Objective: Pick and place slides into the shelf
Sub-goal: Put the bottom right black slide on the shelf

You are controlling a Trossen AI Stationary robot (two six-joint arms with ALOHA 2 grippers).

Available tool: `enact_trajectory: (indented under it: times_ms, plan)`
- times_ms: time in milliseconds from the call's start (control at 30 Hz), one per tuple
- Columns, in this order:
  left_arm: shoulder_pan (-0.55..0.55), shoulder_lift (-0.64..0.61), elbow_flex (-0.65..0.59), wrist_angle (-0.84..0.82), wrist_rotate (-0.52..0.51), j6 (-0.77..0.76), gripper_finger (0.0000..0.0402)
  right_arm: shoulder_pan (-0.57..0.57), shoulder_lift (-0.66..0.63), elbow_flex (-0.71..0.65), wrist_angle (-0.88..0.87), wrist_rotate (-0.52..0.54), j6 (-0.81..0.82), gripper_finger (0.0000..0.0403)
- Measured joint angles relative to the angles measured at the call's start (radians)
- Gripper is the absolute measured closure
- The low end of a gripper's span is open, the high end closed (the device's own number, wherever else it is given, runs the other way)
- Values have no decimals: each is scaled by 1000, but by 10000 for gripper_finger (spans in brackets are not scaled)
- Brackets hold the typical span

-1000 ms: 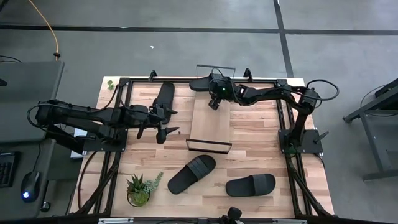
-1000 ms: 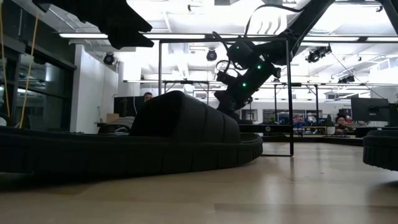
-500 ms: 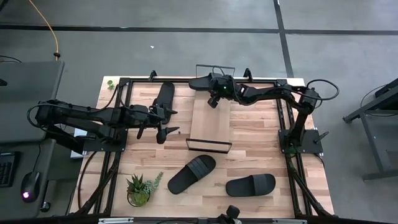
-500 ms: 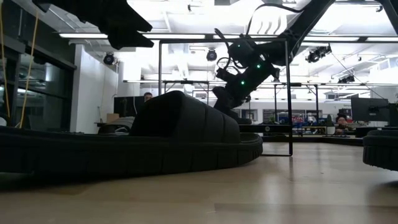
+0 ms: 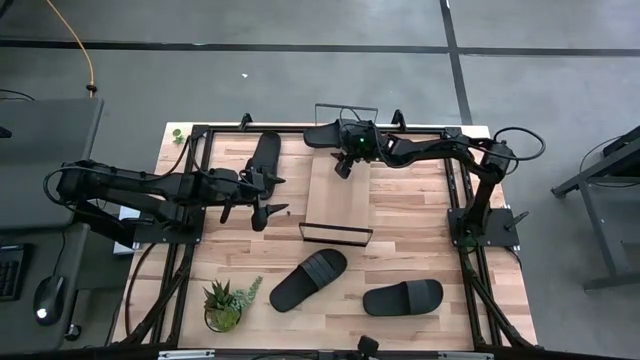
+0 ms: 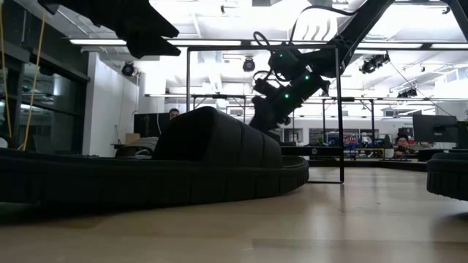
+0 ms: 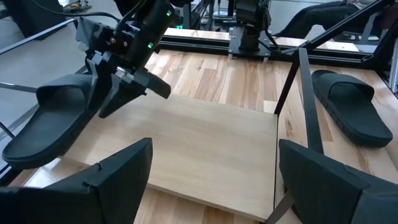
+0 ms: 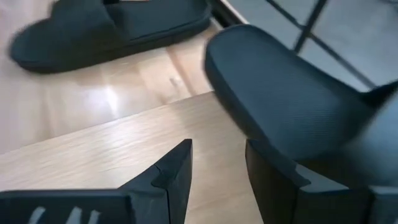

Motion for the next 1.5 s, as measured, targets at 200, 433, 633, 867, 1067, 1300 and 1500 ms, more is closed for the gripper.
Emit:
enact_trajectory:
  times_ms: [200, 433, 633, 867, 1067, 1300, 1500]
  plan:
    - [0, 1, 1, -28, 0, -18, 73, 0, 0, 0, -2, -32, 1, 263]
    - [0, 4, 1, -72, 10, -60, 73, 1, -33, 0, -25, -50, 1, 263]
    - [0, 4, 1, -75, 10, -61, 73, 17, -110, 0, -110, -53, 1, 263]
    - [0, 4, 1, -76, 12, -59, 73, 53, -234, 0, -266, -50, 1, 263]
    - [0, 4, 1, -75, 12, -37, 73, 92, -356, 0, -456, -50, 1, 263]
    - [0, 3, 1, -75, 12, -34, 73, 148, -467, 0, -600, -51, 11, 263]
    - [0, 3, 1, -61, 52, -15, 73, 200, -487, 0, -609, -132, -7, 263]
